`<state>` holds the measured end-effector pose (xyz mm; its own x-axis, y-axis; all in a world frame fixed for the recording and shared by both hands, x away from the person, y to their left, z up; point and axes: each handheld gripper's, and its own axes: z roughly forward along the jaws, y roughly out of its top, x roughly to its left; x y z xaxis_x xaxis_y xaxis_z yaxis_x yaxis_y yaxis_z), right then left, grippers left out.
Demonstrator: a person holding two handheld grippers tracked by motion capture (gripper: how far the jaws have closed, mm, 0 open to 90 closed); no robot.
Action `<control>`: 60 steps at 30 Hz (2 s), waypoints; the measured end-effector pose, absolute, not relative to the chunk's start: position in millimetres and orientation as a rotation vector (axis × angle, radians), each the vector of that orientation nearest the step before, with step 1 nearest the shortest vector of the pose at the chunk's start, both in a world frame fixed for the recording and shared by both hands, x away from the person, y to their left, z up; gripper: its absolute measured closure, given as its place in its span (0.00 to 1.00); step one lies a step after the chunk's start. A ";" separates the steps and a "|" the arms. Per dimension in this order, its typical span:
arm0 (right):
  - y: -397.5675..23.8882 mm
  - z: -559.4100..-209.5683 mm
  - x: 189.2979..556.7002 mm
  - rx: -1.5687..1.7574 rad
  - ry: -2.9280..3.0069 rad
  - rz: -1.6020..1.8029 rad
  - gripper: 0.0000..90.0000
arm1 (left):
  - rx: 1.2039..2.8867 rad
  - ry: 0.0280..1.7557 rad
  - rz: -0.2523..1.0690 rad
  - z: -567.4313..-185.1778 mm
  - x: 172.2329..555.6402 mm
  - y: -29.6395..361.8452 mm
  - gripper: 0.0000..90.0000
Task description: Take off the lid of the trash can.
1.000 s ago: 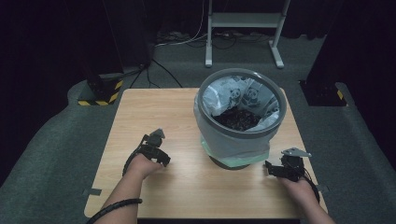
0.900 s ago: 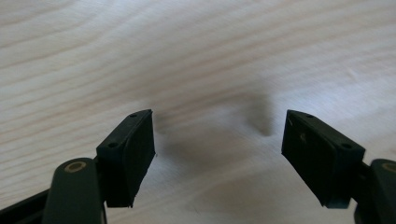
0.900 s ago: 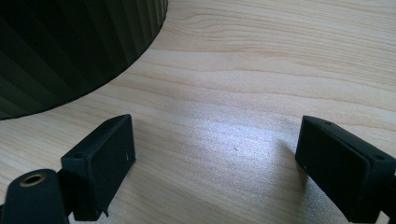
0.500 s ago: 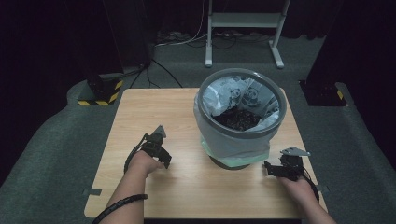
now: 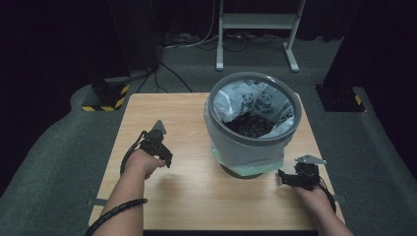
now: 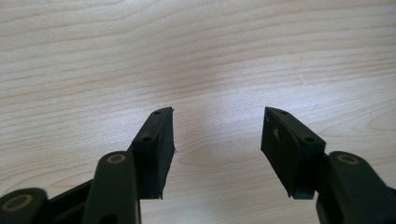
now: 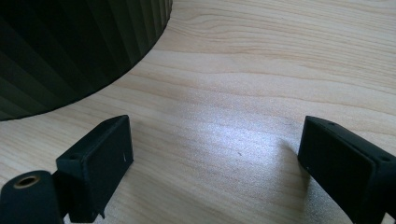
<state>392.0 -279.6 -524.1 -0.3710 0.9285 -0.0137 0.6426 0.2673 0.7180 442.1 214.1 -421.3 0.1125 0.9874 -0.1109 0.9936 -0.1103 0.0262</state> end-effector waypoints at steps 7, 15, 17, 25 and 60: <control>-279.7 -524.1 391.1 1.427 2.106 0.883 0.11 | 2.266 1.986 -0.068 -397.6 440.2 206.6 0.52; -279.9 -524.1 391.8 1.420 2.110 0.885 0.11 | 2.241 2.080 -0.067 -377.3 441.9 209.1 0.49; -279.8 -524.1 392.0 1.420 2.109 0.884 0.11 | 2.247 2.086 -0.061 -371.8 443.1 210.8 0.49; -279.0 -524.0 391.5 1.428 2.105 0.879 0.11 | 2.238 2.103 -0.031 -359.8 445.8 213.0 0.48; -278.4 -524.2 390.6 1.428 2.099 0.880 0.11 | 2.226 2.000 0.015 -234.1 449.1 168.0 0.52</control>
<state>390.6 -278.4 -524.2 -0.3625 0.9319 -0.0126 0.6444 0.2603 0.7190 449.1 168.0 -234.1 0.1114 0.9896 -0.0914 0.9880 -0.1004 0.1171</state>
